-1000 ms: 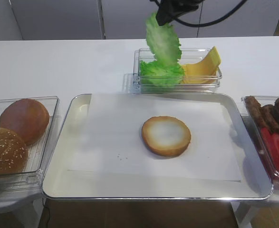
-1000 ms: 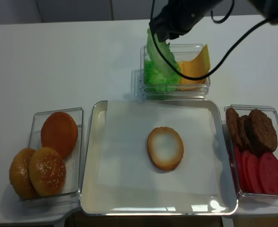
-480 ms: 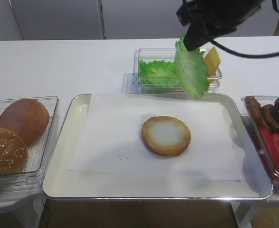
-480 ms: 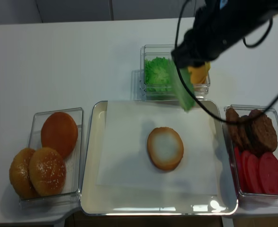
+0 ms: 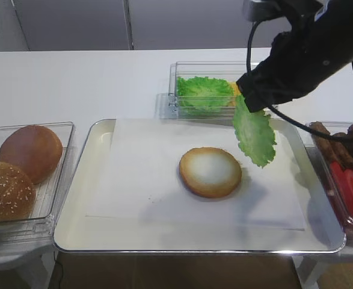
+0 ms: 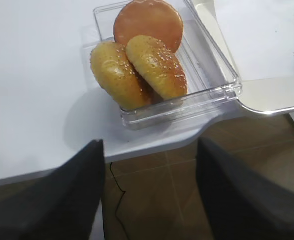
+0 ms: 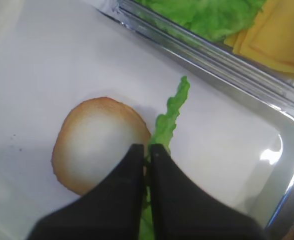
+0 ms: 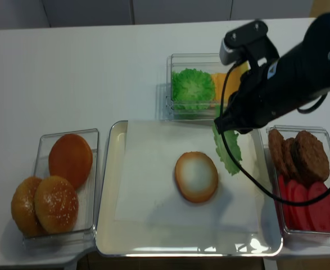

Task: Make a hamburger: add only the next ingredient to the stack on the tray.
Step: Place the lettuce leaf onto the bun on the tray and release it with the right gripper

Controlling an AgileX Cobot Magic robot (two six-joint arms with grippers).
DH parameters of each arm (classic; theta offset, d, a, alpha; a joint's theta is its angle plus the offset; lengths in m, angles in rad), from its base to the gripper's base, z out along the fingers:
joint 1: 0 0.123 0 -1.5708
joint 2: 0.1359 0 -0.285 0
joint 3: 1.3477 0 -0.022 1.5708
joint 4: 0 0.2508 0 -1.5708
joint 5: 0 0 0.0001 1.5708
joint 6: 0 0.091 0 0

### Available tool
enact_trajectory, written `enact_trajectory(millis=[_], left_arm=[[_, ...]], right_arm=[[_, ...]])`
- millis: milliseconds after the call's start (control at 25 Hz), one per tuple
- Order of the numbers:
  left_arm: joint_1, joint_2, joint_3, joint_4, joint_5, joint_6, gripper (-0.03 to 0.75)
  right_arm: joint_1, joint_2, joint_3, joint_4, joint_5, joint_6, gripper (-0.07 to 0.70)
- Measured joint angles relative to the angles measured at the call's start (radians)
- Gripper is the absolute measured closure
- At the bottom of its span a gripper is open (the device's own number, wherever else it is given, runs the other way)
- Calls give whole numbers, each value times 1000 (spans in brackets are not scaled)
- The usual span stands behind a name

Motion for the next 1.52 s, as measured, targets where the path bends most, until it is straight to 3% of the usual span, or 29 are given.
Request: enact_trajectory(millis=[120, 400, 720, 1200, 1520], left_arm=[[0, 0, 0, 0, 0, 0, 288], [0, 0, 0, 0, 0, 0, 288], [0, 0, 0, 0, 0, 0, 288], [0, 0, 0, 0, 0, 0, 288], [0, 0, 0, 0, 0, 0, 288]], right_arm=[[0, 0, 48, 2, -50, -19, 605], [0, 20, 63, 102, -91, -85, 605], [0, 49, 63, 213, -83, -124, 605], [0, 58, 63, 271, -13, -146, 605], [0, 58, 63, 324, -9, -168, 605]])
